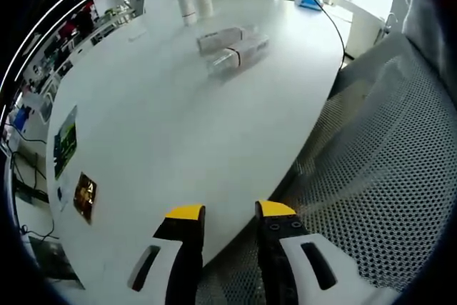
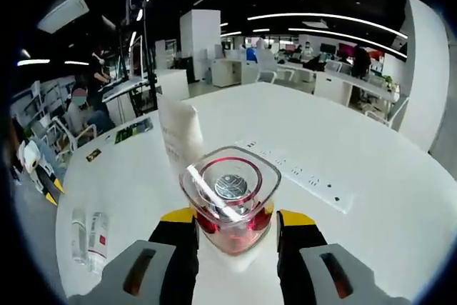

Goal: Arrange the skincare products in the storage area until every visible bottle or jar stands upright without overlapping.

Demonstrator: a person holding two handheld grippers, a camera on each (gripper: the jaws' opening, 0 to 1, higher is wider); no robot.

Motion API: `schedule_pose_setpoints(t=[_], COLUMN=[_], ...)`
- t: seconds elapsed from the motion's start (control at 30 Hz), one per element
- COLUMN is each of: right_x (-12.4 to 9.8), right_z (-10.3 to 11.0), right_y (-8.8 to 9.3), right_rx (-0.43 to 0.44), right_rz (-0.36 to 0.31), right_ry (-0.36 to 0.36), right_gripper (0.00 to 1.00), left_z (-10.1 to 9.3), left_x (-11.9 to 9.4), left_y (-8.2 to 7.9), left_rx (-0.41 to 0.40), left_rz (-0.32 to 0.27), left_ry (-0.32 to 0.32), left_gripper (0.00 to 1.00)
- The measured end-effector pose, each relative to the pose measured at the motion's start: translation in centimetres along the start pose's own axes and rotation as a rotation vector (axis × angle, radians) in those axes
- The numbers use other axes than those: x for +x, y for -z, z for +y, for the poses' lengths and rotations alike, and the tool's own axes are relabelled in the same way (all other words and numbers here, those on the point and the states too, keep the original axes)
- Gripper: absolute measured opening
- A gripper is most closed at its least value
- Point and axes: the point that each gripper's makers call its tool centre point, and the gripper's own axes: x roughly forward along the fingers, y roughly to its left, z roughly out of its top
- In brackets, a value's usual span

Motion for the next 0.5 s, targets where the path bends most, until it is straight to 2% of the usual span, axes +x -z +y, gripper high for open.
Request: schedule_pose_setpoints(t=[0.17,0.27,0.33,0.4,0.5], right_x=[-0.2,-0.2,-0.2,-0.2,-0.1], right_z=[0.0,0.3,0.3,0.3,0.3], right_y=[1.4,1.6,1.7,1.6,1.5], right_rx=[-0.009,-0.023,-0.036,-0.036,-0.028], right_rz=[0.057,0.078,0.089,0.088,0.083], right_ry=[-0.024,-0.049,-0.056,-0.059,-0.064], right_gripper=[0.42,0.41,0.38,0.29,0.29], left_z=[0.0,-0.1,-0.1,-0.1,-0.1], left_x=[0.0,0.0,0.0,0.0,0.0], left_y=[0.1,0.1,0.2,0.2,0.2], left_rx=[0.001,0.0,0.0,-0.001,0.0], left_rz=[0.004,0.006,0.007,0.008,0.009], left_ry=[0.0,0.004,0.004,0.005,0.006], left_gripper=[0.25,0.24,0.23,0.23,0.22])
